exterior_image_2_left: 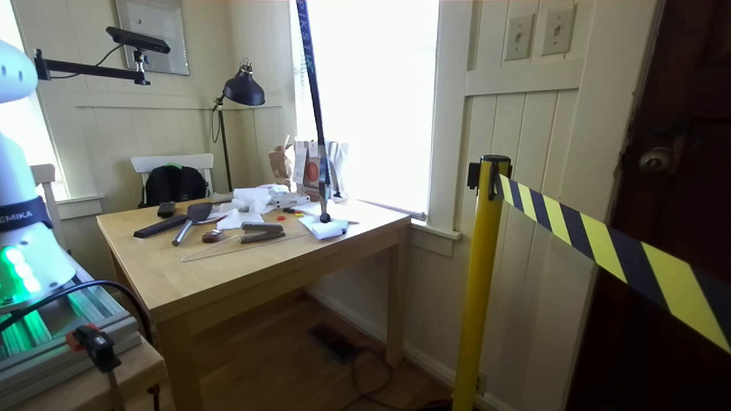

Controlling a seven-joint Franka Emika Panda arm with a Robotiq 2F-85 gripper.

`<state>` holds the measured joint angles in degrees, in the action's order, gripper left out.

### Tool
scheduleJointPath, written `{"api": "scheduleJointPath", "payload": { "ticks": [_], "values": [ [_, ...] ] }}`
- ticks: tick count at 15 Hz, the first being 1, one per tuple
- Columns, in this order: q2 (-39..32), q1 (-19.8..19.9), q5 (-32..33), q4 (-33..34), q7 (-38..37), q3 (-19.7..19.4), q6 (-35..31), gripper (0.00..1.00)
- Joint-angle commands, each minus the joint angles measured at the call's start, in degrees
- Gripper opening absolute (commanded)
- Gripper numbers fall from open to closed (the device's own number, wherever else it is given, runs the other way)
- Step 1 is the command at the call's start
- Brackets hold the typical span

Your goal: Pick up the black object from the table and put it on the floor

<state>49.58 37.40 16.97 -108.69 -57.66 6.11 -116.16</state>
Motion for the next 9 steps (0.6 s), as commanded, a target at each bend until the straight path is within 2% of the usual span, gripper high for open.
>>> {"api": "scheduleJointPath", "payload": {
  "ticks": [1, 5, 9],
  "values": [
    [-1.65, 2.98, 5.41, 1.21, -3.95, -0.79, 0.06, 0.07],
    [-2.52, 5.29, 6.97, -3.53, -10.87, -1.12, -1.82, 0.07],
    [-3.95, 6.94, 9.65, -14.23, -22.83, 1.06, -10.04, 0.07]
  ]
}}
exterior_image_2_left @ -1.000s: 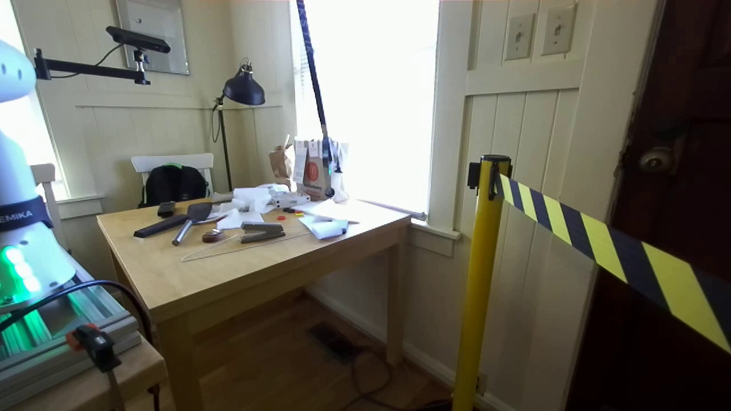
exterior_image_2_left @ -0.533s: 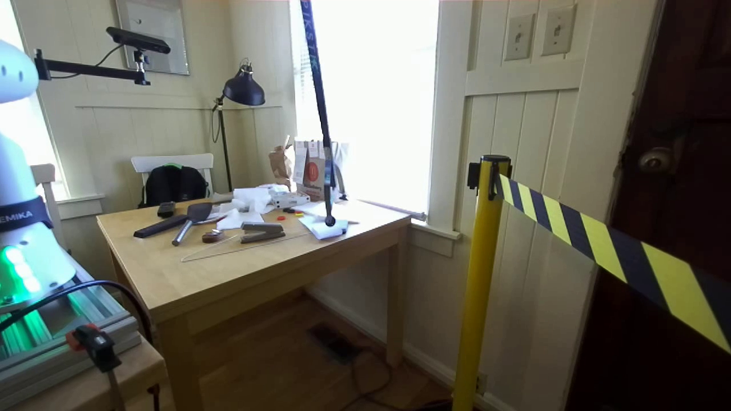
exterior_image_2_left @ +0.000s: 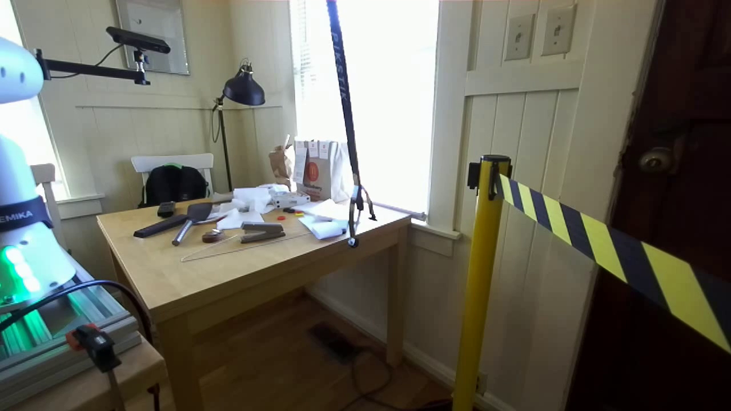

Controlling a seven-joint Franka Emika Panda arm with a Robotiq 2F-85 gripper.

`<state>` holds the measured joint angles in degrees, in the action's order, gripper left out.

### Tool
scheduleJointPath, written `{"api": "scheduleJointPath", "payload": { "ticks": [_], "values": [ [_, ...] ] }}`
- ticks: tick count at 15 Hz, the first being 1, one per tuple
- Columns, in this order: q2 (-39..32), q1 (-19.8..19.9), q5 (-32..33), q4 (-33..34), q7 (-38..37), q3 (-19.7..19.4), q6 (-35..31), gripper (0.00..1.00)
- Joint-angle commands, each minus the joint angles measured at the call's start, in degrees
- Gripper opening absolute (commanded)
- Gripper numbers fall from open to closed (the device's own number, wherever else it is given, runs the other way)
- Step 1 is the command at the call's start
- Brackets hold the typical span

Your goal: Pick up the black object from the table and put it on the floor

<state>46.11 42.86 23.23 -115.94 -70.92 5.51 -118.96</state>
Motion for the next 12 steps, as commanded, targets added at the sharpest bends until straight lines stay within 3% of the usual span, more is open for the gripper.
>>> {"api": "scheduleJointPath", "payload": {
  "ticks": [1, 4, 8, 12],
  "values": [
    [-0.93, 1.97, 4.99, -9.65, -12.51, 2.29, -9.78, 0.07],
    [-3.81, 2.71, 8.12, -15.43, -20.96, 4.36, -13.04, 0.07],
    [-8.07, 0.39, 9.28, -20.1, -29.04, 7.41, -11.94, 0.07],
    [-13.42, 0.62, 19.62, -23.0, -40.68, 11.7, -14.83, 0.07]
  ]
}}
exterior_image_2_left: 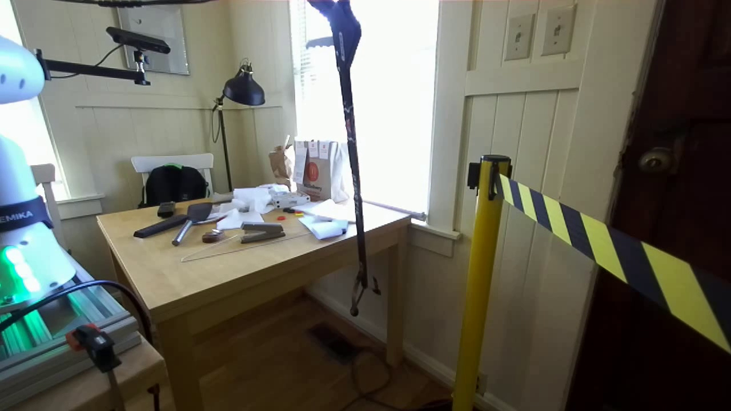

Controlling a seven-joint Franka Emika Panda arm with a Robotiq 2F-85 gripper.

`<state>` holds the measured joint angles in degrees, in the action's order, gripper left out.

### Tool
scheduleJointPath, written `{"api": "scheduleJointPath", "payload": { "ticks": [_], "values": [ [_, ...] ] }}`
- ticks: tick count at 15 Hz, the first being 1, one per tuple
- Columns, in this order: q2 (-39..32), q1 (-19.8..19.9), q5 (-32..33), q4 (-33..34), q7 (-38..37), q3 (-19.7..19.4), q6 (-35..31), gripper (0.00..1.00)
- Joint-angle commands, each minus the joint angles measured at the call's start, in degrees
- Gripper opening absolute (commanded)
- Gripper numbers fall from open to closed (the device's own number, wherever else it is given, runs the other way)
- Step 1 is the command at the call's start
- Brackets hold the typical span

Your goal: Pick up the black object from the table and put it on the floor

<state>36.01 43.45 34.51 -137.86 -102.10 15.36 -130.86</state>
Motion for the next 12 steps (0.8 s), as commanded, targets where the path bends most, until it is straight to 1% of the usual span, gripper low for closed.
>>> {"api": "scheduleJointPath", "payload": {
  "ticks": [1, 2, 4, 8, 9, 10, 12],
  "values": [
    [-5.07, -0.46, 11.71, -1.34, -13.09, 2.26, -2.33, 0.07],
    [-3.41, -5.0, 8.86, -0.92, -8.44, -1.84, 1.02, 0.3],
    [-5.86, -5.85, 12.48, -1.48, -12.5, -1.79, 1.07, 0.3],
    [-6.52, -5.95, 12.91, -1.44, -12.97, -1.99, 0.82, 0.3],
    [-6.52, -5.94, 12.91, -1.41, -12.97, -1.99, 0.77, 0.08],
    [-8.61, -6.41, 13.2, -0.62, -15.72, -1.73, 0.53, 0.08],
    [-12.73, -9.22, 14.33, 1.61, -19.65, -2.5, 1.2, 0.07]
  ]
}}
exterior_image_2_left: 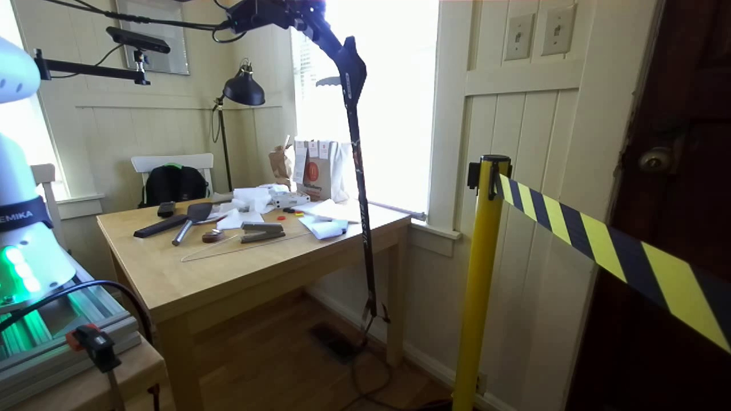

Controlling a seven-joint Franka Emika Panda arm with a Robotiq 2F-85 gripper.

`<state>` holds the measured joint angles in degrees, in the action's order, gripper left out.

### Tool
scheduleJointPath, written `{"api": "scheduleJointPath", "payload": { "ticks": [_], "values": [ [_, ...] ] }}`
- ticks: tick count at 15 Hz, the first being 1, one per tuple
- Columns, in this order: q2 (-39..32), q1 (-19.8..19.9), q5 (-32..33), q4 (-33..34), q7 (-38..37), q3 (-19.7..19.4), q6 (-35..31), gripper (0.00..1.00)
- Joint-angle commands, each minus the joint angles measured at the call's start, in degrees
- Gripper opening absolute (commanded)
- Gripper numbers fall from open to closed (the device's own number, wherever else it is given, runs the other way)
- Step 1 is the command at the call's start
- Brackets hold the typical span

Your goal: Pick up the black object from the table and put it on the floor

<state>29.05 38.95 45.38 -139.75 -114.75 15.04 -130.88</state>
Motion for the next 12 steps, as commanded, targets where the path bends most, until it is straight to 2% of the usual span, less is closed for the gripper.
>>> {"api": "scheduleJointPath", "payload": {
  "ticks": [1, 3, 5, 8, 12],
  "values": [
    [-8.47, -6.2, 4.93, 4.93, -9.08, -2.61, 1.1, 0.07],
    [-14.48, -9.36, 9.95, 8.6, -12.93, -3.24, 1.55, 0.07],
    [-19.78, -14.18, 13.59, 12.15, -15.87, -5.38, 2.84, 0.07],
    [-27.98, -20.87, 17.18, 17.88, -16.99, -8.72, 5.45, 0.07],
    [-37.52, -27.76, 15.3, 25.38, -18.15, -13.1, 8.37, 0.07]
  ]
}}
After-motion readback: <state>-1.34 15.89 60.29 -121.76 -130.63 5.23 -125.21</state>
